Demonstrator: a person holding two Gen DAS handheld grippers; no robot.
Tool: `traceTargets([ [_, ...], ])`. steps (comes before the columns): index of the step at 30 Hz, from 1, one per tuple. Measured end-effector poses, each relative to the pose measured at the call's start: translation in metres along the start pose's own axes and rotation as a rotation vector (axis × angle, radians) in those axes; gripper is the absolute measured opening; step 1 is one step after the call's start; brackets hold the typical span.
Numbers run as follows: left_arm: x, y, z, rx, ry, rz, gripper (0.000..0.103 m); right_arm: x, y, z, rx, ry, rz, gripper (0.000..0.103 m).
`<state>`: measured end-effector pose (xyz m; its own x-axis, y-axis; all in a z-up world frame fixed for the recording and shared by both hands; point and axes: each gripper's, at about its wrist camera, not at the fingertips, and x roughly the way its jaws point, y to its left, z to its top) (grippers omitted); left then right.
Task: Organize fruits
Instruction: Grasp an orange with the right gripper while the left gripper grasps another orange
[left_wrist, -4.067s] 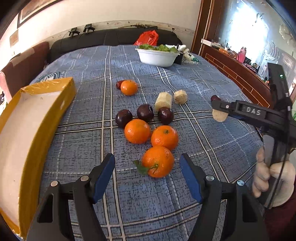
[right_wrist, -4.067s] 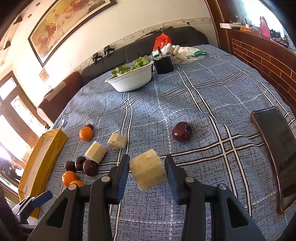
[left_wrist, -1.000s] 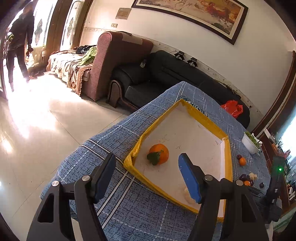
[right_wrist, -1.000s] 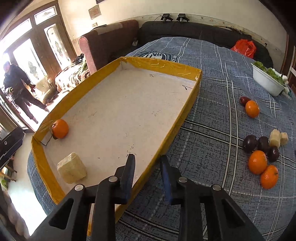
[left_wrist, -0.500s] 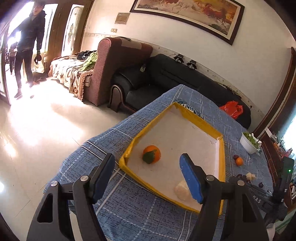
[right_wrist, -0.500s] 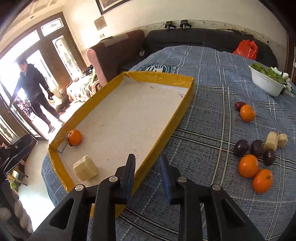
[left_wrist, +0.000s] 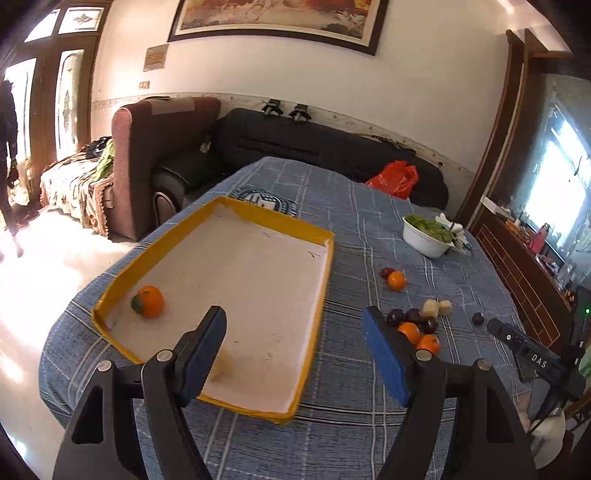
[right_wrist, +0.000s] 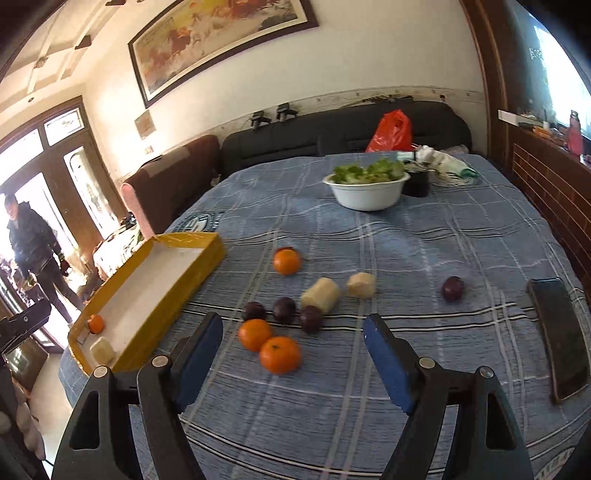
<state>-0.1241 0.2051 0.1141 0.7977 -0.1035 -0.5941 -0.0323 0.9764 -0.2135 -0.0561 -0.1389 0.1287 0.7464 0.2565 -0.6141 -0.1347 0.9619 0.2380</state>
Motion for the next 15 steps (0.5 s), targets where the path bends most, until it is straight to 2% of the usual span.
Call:
traceTargets([
  [2, 0.014, -0.018, -0.004, 0.023, 0.034, -0.04, 0.075, -0.001, -0.019, -0.003, 0.014, 0.012, -0.021, 0.077],
  [5, 0.028, -0.038, -0.009, 0.056, 0.081, -0.078, 0.075, 0.01, -0.032, -0.005, 0.022, 0.067, 0.006, 0.065],
  [8, 0.036, -0.049, -0.011, 0.077, 0.108, -0.104, 0.075, 0.035, -0.019, -0.009, -0.018, 0.138, 0.065, 0.065],
  [14, 0.06, -0.053, -0.004, 0.048, 0.169, -0.126, 0.075, 0.097, 0.009, -0.021, -0.112, 0.235, 0.101, 0.065],
  [15, 0.066, -0.055, -0.003, 0.05, 0.177, -0.125, 0.075, 0.103, 0.01, -0.021, -0.115, 0.246, 0.117, 0.057],
])
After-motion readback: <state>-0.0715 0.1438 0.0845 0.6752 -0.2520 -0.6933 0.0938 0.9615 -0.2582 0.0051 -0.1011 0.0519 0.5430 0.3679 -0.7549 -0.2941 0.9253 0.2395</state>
